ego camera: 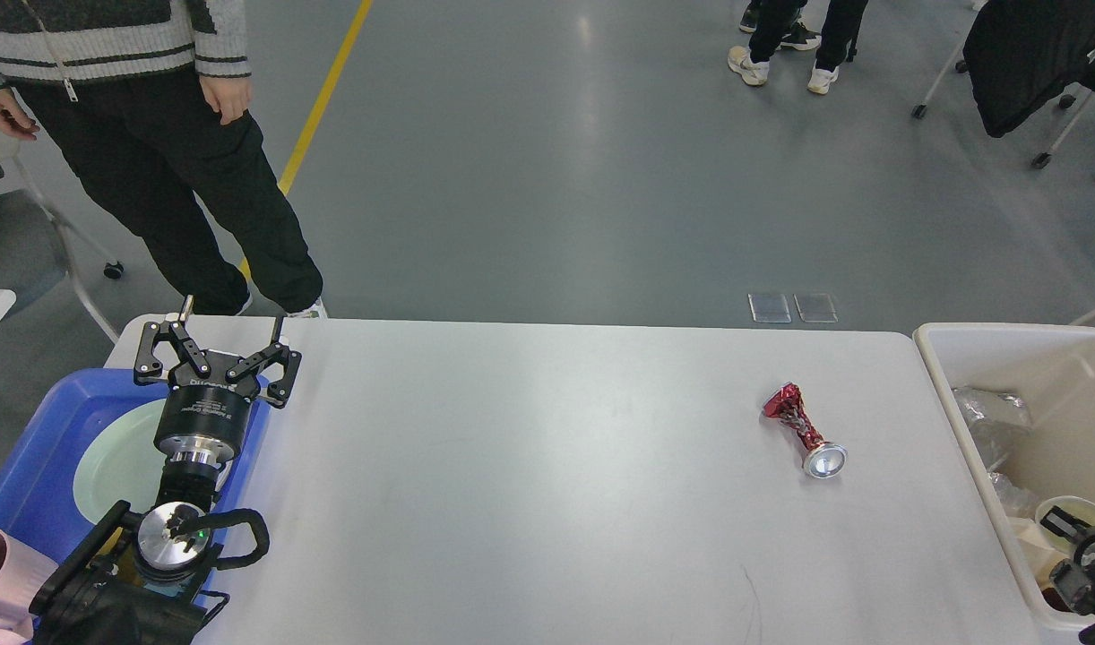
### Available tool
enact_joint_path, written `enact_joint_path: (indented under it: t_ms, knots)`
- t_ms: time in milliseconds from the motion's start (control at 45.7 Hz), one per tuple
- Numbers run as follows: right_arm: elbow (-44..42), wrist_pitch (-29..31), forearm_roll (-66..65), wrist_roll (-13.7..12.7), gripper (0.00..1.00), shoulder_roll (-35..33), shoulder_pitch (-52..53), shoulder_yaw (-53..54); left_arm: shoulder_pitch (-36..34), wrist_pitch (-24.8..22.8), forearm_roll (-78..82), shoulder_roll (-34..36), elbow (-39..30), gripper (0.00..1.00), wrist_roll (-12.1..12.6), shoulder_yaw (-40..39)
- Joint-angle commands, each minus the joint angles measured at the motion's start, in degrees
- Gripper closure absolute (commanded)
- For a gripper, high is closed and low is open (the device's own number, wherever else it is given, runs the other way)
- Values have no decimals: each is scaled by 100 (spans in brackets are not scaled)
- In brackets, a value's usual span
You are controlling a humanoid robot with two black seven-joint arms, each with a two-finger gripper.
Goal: Tidy desktop
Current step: 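Lower the cup into the white bin and release it, then raise the right gripper and move it over the red can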
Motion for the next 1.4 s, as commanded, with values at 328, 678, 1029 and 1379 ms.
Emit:
enact_joint_path:
  t_ms: [328,678,1029,1379]
  knots:
    - [27,-979,45,-12,0,-51,-38,55,-8,0,0,0,0,4,0,11]
    - [246,-558,-16,6,0,-138,102,-6,-8,0,0,0,0,4,0,11]
    - [475,2939,-253,-20,0,-543,2052,-173,-8,0,0,0,0,4,0,-7]
    - [1423,5560,-711,-415,0,-51,4619,-1035,-8,0,0,0,0,4,0,11]
